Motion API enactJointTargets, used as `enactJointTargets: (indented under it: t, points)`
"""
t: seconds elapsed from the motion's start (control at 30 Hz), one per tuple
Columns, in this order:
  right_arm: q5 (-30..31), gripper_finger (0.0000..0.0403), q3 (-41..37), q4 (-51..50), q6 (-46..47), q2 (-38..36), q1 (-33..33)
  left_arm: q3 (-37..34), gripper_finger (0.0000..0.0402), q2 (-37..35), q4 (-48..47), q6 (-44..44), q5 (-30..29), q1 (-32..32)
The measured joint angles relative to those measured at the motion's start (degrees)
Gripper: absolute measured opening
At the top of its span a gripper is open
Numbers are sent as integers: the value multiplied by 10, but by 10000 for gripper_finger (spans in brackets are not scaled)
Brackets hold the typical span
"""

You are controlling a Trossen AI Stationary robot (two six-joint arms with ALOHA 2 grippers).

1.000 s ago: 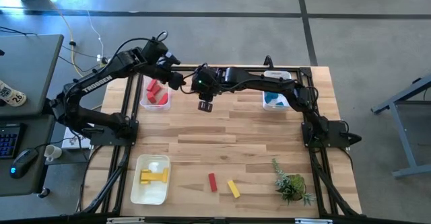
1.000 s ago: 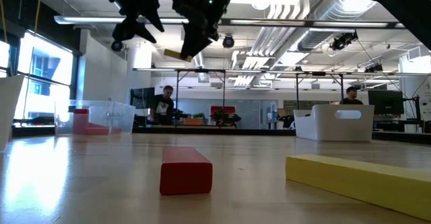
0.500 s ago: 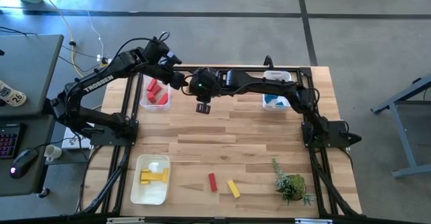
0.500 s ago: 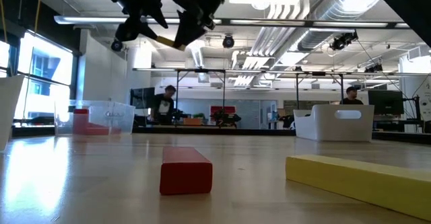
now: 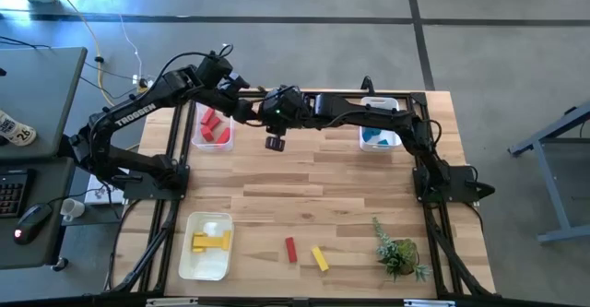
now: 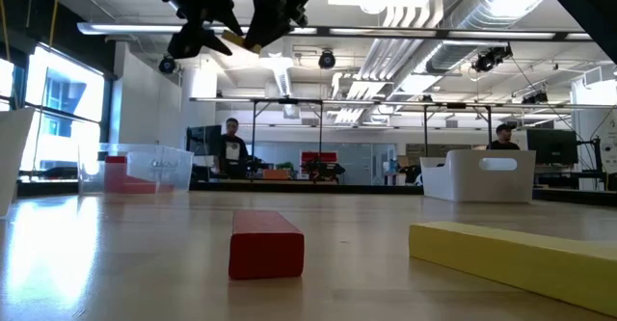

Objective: Sort & place blocks by color
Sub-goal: Put the yellow block into the bottom white bin

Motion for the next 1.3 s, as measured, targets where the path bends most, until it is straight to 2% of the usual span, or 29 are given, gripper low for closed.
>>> enactJointTargets:
  t: [0.23, 0.63, 0.8, 1.07, 1.3]
  points:
    - [1, 93, 0, 28, -2, -1, -2, 0, 164, 0, 13, 2, -2, -4]
    - [2, 93, 0, 24, -2, -1, -2, 0, 52, 0, 24, 11, 2, -6]
    - [2, 93, 0, 24, -2, -1, -1, 0, 35, 0, 22, 24, -5, -14]
    - [-5, 172, 0, 15, -1, -1, 0, 0, 34, 0, 12, 37, -20, -39]
    - [-6, 195, 0, -23, 12, -1, 0, 0, 35, 0, -89, 41, -110, -59]
